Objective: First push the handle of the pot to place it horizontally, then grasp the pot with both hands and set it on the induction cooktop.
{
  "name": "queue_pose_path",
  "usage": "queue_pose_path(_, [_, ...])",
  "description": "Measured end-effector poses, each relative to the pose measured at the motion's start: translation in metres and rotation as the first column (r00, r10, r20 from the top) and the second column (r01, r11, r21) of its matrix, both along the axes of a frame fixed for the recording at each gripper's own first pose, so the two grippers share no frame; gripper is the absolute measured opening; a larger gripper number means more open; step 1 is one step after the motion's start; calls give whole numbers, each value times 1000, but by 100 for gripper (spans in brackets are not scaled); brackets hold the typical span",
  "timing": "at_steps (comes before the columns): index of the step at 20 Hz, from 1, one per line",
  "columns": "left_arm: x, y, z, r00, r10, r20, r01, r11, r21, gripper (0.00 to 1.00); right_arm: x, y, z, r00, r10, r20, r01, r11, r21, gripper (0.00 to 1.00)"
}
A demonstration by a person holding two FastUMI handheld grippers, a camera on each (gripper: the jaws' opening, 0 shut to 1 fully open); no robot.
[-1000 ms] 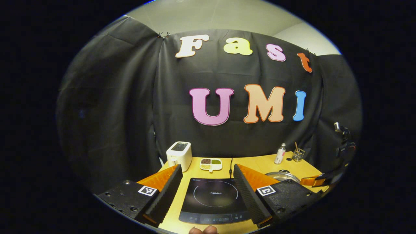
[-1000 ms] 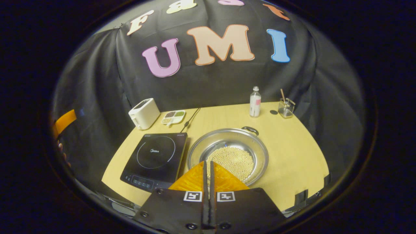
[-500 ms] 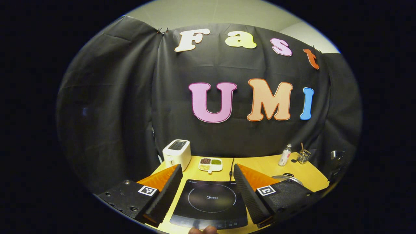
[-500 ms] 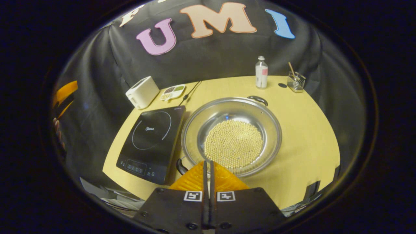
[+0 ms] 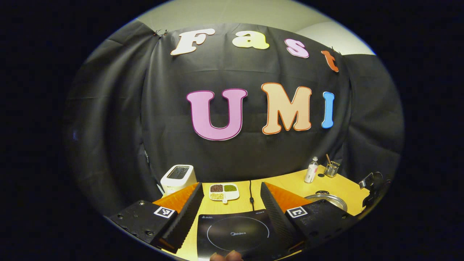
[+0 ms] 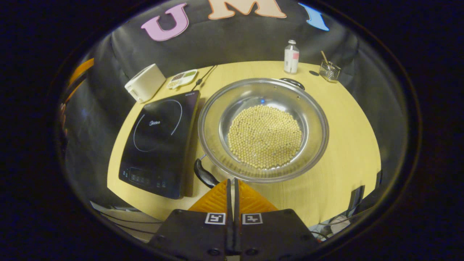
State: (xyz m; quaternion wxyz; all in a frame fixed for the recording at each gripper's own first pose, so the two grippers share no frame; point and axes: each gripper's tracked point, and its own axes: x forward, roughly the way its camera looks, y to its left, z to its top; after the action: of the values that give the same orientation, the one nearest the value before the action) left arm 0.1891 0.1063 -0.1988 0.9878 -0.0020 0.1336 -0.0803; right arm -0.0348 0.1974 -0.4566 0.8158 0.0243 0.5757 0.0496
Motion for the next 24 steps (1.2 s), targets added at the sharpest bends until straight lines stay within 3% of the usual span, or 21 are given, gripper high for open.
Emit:
queue_pose_path(5, [19,6,-20,998,-63,-1,63,998,-26,96,-11,2,-18,995,-58,-80,50,995,-92,3])
queue_pose_path(8, [21,12,-31,996,-90,-14,90,995,-44,96,0,21,-18,993,-100,-70,94,992,-84,3])
queue_pose_path(17, [16,31,-45,994,-100,-36,97,992,-81,96,34,77,-23,992,-114,-54,110,992,-62,3])
queue_pose_path(24, [12,47,-46,995,-88,-35,86,994,-71,96,57,95,-27,971,-231,-55,230,973,-21,0])
